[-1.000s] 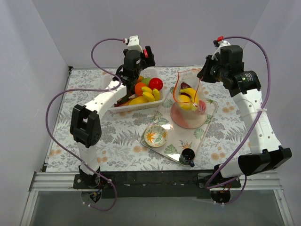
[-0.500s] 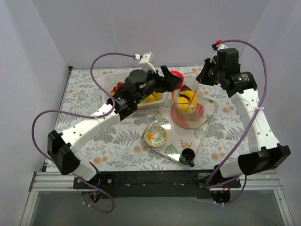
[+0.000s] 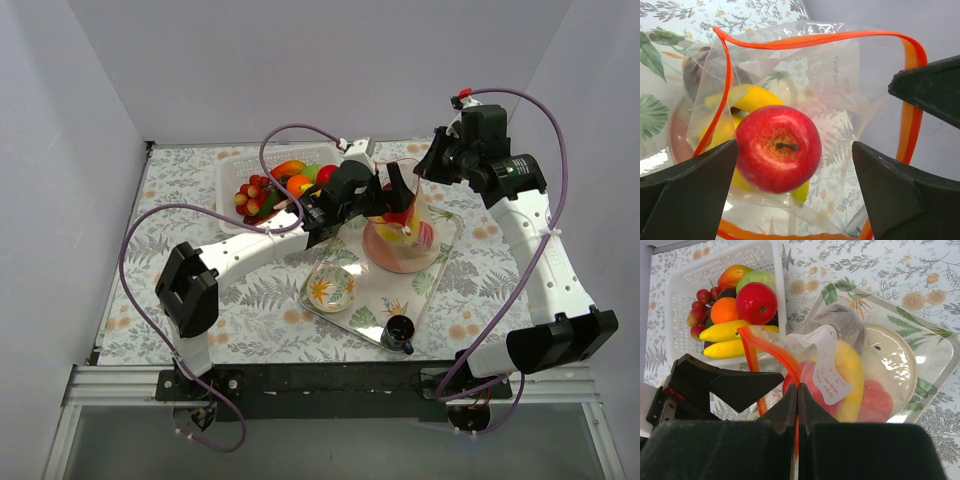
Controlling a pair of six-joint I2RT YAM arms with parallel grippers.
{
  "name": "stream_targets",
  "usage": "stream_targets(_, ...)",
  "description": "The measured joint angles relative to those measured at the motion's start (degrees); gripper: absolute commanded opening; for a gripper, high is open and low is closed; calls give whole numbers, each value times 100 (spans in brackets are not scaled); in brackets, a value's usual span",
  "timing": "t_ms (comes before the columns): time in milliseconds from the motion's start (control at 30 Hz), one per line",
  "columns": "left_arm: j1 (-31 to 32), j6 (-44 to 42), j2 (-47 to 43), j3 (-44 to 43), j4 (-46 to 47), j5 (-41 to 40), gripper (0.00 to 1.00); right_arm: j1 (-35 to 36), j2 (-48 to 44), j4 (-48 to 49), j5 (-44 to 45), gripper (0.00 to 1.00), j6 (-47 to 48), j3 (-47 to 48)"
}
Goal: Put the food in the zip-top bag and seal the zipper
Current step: Place the fake fruit in the zipper food storage bag.
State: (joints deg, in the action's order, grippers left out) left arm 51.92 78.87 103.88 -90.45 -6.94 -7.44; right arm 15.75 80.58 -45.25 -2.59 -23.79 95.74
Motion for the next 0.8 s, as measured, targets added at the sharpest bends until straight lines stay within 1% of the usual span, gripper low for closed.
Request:
stream_targets(200, 2, -17, -28, -273, -35, -22, 98, 0, -9, -2, 11, 1, 2, -2)
stream_targets(267, 4, -35, -136, -267, -61, -28, 97, 0, -7, -4, 59, 1, 22, -2)
stream_targets(400, 7, -138, -627, 7, -173, -238, 95, 0, 2, -61, 254, 1, 98, 22)
stream_targets(467, 7, -295, -966, 96, -350, -549, 98, 0, 17, -125, 356, 1, 133, 66)
stream_targets(533, 0, -566, -1180, 24, -525, -942, 98, 0, 33, -162, 420, 1, 151, 122)
stream_targets(600, -48, -892, -1156, -334, -837, -1309, 98, 0, 42, -190, 474, 1, 155, 201)
stream_targets(700, -251, -1517, -787, -975, -1121, -1694, 98, 0, 42, -203, 544, 1, 162, 323)
stream_targets(800, -605, -2247, -330, -1292, -1298, -1775, 98, 0, 35, -247, 586, 1, 173, 424)
